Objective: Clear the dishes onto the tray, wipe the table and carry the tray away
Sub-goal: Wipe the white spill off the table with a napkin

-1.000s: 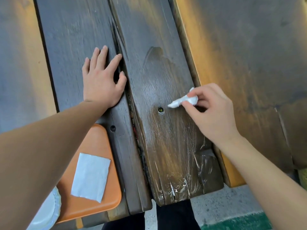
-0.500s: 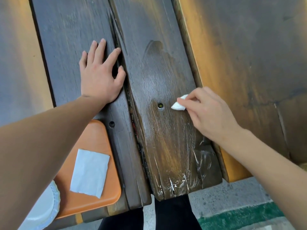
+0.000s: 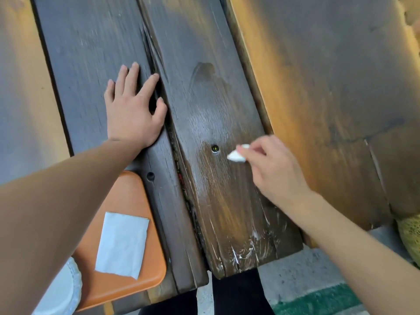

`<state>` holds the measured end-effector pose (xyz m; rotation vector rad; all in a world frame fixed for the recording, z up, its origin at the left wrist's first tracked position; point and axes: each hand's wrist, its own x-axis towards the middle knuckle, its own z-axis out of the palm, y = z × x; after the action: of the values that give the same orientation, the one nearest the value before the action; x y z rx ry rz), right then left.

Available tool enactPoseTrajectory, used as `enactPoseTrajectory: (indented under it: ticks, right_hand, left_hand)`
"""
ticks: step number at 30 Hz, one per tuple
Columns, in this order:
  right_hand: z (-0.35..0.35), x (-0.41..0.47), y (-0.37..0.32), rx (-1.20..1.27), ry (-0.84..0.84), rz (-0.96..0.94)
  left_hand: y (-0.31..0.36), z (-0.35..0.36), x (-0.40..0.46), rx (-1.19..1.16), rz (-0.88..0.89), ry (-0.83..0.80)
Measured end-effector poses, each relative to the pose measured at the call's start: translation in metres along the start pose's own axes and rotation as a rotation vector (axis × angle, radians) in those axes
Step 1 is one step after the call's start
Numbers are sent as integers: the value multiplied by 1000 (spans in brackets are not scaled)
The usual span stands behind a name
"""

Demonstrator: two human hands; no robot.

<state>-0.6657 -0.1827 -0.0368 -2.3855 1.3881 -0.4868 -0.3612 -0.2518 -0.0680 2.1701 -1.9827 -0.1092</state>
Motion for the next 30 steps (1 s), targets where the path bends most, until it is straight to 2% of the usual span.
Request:
enactPoseTrajectory:
  ticks: [4, 7, 10, 14, 17, 20, 23, 25, 28, 30]
  right_hand:
    - [19, 132, 21, -103, 117, 78]
    - [25, 161, 13, -165, 97, 75]
    - [21, 97, -2, -136, 48, 0]
    - [8, -71, -52, -15, -240, -139]
    - [3, -128, -65, 16, -340, -217]
    - [8, -64, -41, -5, -199, -178]
    - [16, 55, -6, -61, 24, -38]
    - [23, 127, 0, -99, 114, 80]
    - [42, 168, -25, -130, 76, 67]
    - [45, 136, -44, -130, 26, -53]
  left_hand:
    - [-1, 0, 0, -1, 6, 3]
    - [-1, 2, -1, -2, 3, 6]
    - [-1, 1, -1, -12, 8, 4]
    - [-2, 2, -1, -17, 1, 6]
    - [-2, 2, -1, -14, 5, 17]
    - [-2, 2, -1, -15, 3, 25]
    - [-2, 1, -1, -12, -3, 2]
    - [-1, 1, -1, -15, 1, -10]
    - [-2, 1, 0, -8, 0, -8]
    - [-3, 1, 0, -13, 1, -12]
